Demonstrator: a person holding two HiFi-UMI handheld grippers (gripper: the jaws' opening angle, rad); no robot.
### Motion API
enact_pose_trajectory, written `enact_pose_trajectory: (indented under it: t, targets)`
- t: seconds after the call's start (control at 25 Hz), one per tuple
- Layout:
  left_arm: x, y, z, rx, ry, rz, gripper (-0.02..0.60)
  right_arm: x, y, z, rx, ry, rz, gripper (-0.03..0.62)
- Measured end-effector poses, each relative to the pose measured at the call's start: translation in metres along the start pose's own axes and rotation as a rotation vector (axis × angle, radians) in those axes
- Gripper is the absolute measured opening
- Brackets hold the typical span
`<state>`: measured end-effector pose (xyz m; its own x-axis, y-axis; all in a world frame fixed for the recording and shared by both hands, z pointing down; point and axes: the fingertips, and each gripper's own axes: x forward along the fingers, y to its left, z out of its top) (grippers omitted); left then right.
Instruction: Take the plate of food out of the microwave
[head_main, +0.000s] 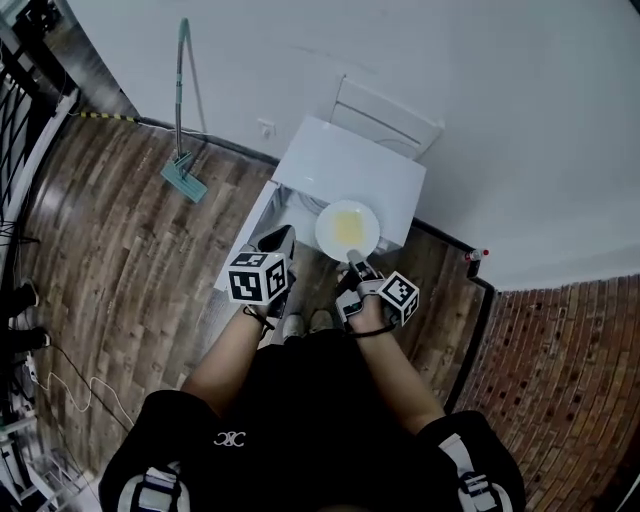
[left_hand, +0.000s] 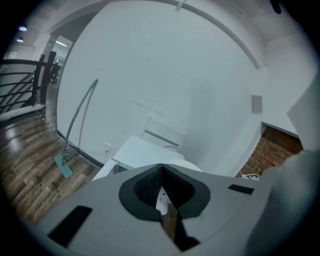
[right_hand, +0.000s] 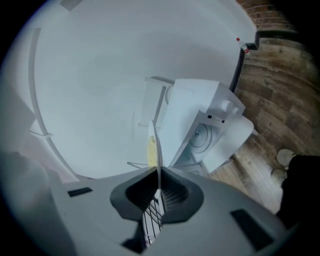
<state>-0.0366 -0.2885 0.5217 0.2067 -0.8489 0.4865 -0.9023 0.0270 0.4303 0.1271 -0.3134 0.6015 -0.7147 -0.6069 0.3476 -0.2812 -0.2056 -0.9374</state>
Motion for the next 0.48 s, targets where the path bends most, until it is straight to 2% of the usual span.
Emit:
enact_pose_trajectory:
  t: [0.24, 0.48]
  targets:
    - [0.001, -0.03, 0.045, 0.072, -0.063, -0.061, 0.0, -0.003, 0.07, 0.035, 0.022, -0.06, 0.029, 0.024]
    - [-0.003, -0.065, 0.073, 0.129, -0.115, -0.097, 0.0, -0.021, 0.133, 0.048, 0.019, -0.05, 0.105, 0.024]
